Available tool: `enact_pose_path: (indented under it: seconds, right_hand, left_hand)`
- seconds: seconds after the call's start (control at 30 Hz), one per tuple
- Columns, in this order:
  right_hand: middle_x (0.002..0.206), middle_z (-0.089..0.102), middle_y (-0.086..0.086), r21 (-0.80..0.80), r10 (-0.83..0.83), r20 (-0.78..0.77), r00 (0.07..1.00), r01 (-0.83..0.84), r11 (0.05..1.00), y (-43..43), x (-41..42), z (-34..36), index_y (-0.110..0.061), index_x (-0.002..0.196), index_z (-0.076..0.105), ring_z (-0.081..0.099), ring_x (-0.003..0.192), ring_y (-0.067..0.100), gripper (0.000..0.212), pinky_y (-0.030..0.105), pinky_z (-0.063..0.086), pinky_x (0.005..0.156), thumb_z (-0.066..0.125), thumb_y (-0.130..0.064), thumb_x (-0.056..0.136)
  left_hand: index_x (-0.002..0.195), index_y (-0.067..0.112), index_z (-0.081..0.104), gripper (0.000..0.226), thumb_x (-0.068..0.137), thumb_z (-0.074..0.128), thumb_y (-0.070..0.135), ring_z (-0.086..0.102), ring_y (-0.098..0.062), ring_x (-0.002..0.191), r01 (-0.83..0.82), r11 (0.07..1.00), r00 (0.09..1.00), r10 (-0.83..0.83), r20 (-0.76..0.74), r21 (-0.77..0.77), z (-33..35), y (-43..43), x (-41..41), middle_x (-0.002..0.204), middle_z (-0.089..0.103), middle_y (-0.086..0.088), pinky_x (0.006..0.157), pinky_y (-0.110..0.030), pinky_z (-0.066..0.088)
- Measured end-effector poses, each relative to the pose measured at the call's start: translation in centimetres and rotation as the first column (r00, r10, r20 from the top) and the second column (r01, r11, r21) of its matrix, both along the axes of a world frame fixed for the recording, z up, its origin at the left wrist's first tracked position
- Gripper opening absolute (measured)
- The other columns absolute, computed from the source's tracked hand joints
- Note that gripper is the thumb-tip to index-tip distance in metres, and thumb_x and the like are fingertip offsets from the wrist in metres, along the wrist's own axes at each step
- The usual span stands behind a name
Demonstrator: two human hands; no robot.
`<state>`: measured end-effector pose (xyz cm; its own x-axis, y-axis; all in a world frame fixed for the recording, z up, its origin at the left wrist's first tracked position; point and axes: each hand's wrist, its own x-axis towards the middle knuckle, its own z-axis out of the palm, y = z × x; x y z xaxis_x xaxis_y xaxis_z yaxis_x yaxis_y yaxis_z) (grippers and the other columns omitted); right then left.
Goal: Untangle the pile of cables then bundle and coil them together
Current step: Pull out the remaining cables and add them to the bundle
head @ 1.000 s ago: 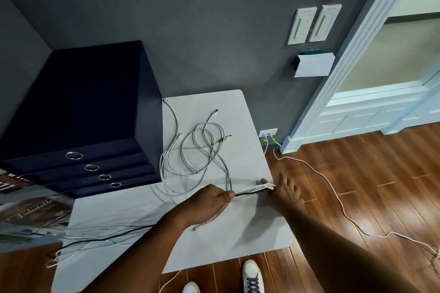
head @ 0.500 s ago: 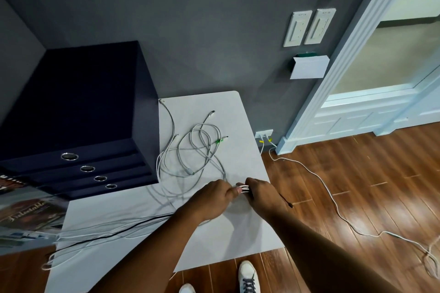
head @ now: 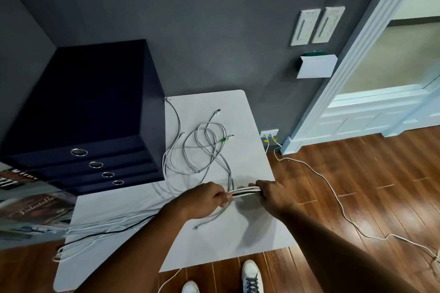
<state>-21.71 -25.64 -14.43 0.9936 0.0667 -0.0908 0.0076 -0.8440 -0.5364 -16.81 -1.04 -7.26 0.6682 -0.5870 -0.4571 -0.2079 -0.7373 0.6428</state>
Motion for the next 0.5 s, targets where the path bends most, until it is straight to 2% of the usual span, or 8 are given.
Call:
enact_pose_path:
  seconds: [0.1,0.2,0.3,0.37,0.43,0.5]
  right_hand:
    - [0.081,0.068,0.004,-0.073,0.010,-0.060,0.998,-0.014,0.997,-0.6,-0.1,0.1,-0.017,0.085,0.063,0.062,0.074,0.025,0.014,0.028,0.037,0.062,0.055,-0.020,0.096]
    - [0.085,0.068,0.004,-0.147,0.021,-0.035,0.999,-0.026,0.989,-0.5,0.0,0.1,-0.020,0.087,0.065,0.062,0.080,0.028,0.011,0.031,0.038,0.066,0.056,-0.014,0.091]
    - [0.090,0.062,-0.002,-0.298,0.038,0.038,0.999,-0.025,0.954,-0.2,0.3,-0.1,-0.025,0.092,0.066,0.058,0.088,0.026,0.011,0.039,0.046,0.072,0.060,-0.033,0.087]
    - [0.091,0.057,-0.005,-0.338,0.069,0.107,0.992,-0.029,0.941,0.6,0.5,0.3,-0.027,0.091,0.060,0.054,0.087,0.022,0.025,0.039,0.047,0.070,0.060,-0.051,0.083]
    - [0.096,0.057,-0.005,-0.303,0.129,0.178,0.976,-0.071,0.950,2.6,0.8,1.5,-0.027,0.097,0.059,0.051,0.088,0.020,0.033,0.036,0.046,0.072,0.060,-0.056,0.081]
    - [0.094,0.060,-0.004,-0.285,0.224,0.203,0.953,-0.161,0.945,5.4,1.1,2.2,-0.025,0.097,0.058,0.055,0.086,0.020,0.031,0.034,0.046,0.070,0.056,-0.052,0.082]
  left_hand:
    - [0.076,0.024,0.058,0.040,0.099,0.046,0.055,0.044,-0.010,0.053,-0.029,0.999,0.999,0.028,0.027,0.033,-0.8,1.6,0.2,0.062,0.051,0.004,0.059,-0.032,0.036]
    - [0.072,0.023,0.052,0.041,0.101,0.045,0.053,0.054,-0.015,0.064,-0.056,0.998,0.994,0.055,0.097,0.001,-1.3,2.0,-0.5,0.068,0.058,0.002,0.064,-0.033,0.042]
    - [0.067,0.027,0.047,0.042,0.102,0.043,0.051,0.054,-0.015,0.064,-0.061,0.998,0.986,0.063,0.157,-0.015,-1.2,1.7,-0.9,0.065,0.056,0.003,0.064,-0.034,0.043]
    - [0.071,0.026,0.051,0.040,0.101,0.044,0.051,0.058,-0.017,0.068,-0.063,0.998,0.981,0.064,0.184,-0.008,-1.2,1.7,-0.9,0.068,0.059,0.002,0.064,-0.035,0.044]
    - [0.085,0.024,0.060,0.033,0.102,0.046,0.049,0.061,-0.021,0.075,-0.047,0.999,0.974,0.047,0.221,-0.002,-1.1,1.4,-0.9,0.076,0.063,-0.001,0.063,-0.034,0.041]
    - [0.091,0.027,0.062,0.027,0.102,0.047,0.047,0.061,-0.020,0.078,-0.030,1.000,0.971,0.027,0.239,0.008,-0.9,1.0,-1.0,0.079,0.063,0.002,0.063,-0.032,0.040]
